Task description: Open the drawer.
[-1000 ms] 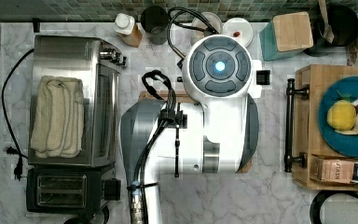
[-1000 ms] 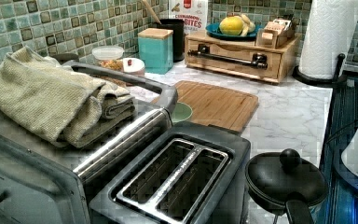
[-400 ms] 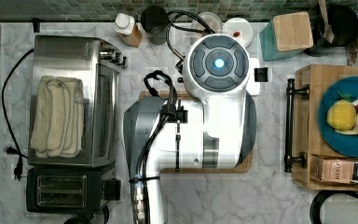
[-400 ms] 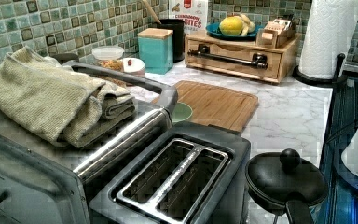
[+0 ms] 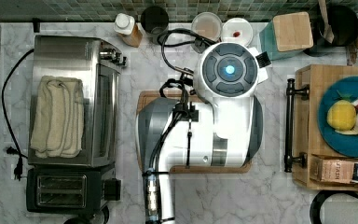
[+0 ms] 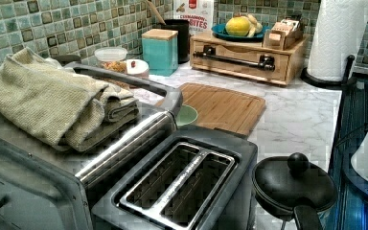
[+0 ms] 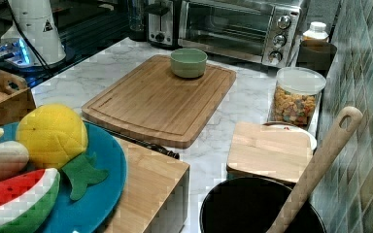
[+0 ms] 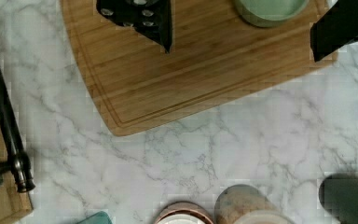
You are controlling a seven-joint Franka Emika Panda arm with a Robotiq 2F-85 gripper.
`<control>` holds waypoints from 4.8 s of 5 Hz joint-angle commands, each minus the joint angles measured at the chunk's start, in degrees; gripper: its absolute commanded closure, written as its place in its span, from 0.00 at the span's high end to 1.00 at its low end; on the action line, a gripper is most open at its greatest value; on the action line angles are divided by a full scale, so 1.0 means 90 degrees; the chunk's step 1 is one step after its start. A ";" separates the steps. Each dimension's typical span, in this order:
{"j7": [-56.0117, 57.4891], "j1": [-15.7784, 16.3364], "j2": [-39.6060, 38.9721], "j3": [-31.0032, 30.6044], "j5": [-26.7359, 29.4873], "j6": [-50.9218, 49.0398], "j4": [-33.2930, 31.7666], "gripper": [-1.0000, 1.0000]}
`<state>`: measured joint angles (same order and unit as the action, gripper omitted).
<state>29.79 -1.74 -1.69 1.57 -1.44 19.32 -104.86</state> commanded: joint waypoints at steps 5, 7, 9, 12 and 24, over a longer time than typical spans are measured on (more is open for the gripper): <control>0.3496 -0.0682 -0.0453 0.1378 -0.0563 0.1673 -0.0997 1.00; 0.3349 -0.0655 -0.0410 0.1391 -0.0843 0.1764 -0.1280 1.00; 0.3761 -0.0969 -0.0807 0.1521 -0.0910 0.2621 -0.1484 1.00; 0.3472 -0.1134 -0.1074 0.1738 -0.1128 0.3444 -0.1938 1.00; 0.3797 -0.1217 -0.1856 0.0587 0.0643 0.3417 -0.2025 1.00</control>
<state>62.89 -15.64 -20.63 11.90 1.84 55.70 -121.53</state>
